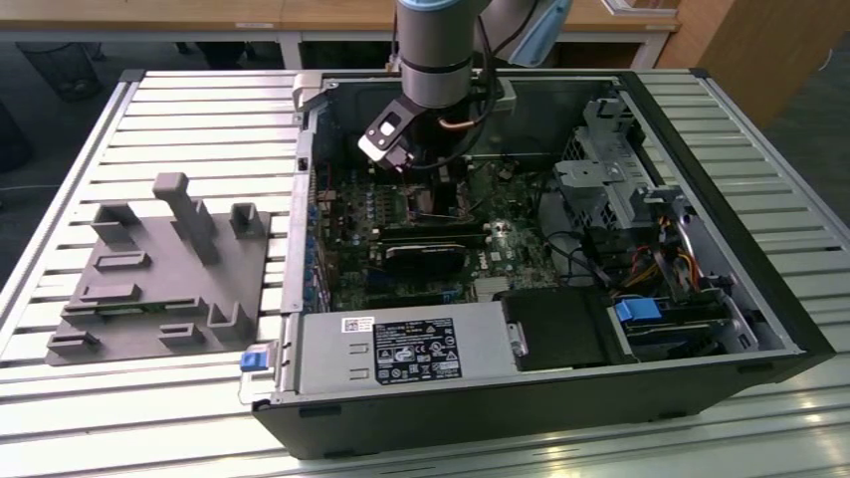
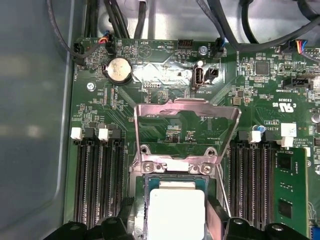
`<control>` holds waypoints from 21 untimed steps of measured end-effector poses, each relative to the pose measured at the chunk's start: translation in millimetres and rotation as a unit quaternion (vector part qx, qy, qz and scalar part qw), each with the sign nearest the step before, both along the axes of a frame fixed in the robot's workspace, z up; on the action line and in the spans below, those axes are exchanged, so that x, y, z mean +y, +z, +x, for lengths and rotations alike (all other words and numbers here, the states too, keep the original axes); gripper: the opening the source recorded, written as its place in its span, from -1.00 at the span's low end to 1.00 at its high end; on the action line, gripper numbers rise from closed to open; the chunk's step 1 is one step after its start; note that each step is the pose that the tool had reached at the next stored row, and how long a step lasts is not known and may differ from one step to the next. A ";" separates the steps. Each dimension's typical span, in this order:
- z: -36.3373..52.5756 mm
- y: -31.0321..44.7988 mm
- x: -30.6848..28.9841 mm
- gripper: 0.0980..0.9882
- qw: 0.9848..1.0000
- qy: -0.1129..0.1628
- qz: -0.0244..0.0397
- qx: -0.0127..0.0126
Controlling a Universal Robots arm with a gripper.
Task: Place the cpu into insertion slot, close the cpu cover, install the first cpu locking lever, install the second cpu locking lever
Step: 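Place the cpu into insertion slot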
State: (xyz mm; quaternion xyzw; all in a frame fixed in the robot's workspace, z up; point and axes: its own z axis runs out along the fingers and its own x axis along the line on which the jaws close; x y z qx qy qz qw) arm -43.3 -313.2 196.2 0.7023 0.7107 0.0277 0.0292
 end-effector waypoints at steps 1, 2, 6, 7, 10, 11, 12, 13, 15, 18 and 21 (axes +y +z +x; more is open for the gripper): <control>0.0 1.1 -0.1 0.29 1.000 0.000 0.000 0.000; 0.1 1.8 -0.4 0.29 1.000 0.000 0.000 0.000; 0.0 2.9 -3.9 0.25 1.000 0.000 0.001 0.001; 0.0 3.6 -4.4 0.12 1.000 0.000 0.001 0.001; 0.0 6.0 -5.1 -0.15 1.000 0.000 0.002 0.001; 0.0 6.7 -5.1 -0.15 1.000 0.000 0.002 0.002; 0.1 7.1 -5.2 -0.28 1.000 0.000 0.002 0.002; 0.2 7.2 -5.2 -0.41 1.000 0.000 0.002 0.002; 0.3 7.5 -5.3 -0.54 1.000 0.000 0.002 0.002; 0.3 8.7 -5.4 -0.81 1.000 0.000 0.002 0.003; 0.3 9.7 -5.3 -0.94 1.000 0.000 0.002 0.003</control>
